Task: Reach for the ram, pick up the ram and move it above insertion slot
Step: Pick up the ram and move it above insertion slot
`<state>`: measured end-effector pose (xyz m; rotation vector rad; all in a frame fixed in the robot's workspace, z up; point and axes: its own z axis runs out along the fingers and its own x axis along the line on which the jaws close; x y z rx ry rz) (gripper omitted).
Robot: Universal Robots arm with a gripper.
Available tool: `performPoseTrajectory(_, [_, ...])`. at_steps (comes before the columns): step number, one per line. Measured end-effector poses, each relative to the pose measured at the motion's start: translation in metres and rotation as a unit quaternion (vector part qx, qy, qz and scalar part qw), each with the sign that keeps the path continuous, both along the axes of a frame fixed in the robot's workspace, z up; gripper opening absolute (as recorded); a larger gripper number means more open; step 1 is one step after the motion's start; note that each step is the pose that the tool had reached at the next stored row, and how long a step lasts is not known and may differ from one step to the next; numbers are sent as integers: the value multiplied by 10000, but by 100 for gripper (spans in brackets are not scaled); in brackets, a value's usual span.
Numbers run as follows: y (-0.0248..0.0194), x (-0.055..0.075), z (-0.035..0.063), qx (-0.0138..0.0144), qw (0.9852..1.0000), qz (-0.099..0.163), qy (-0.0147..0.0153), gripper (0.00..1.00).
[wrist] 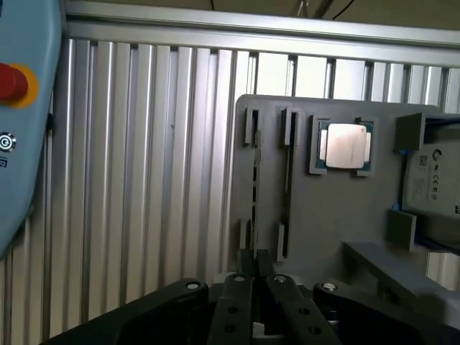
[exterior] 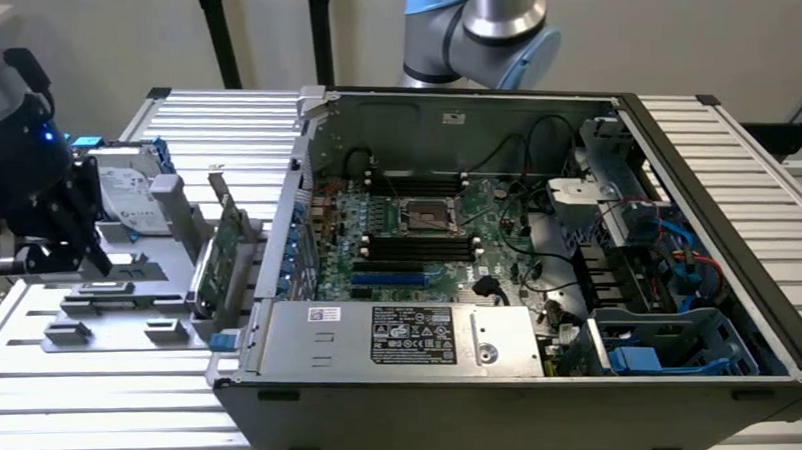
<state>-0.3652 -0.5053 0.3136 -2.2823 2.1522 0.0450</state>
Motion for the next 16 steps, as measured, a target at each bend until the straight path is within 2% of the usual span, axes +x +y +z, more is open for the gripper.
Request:
performPoseTrajectory(7, [-42, 269, 318, 57, 10000, 14, -1, 13])
performPoseTrajectory(16, [-60, 633, 665, 184, 9998, 53, 0, 13])
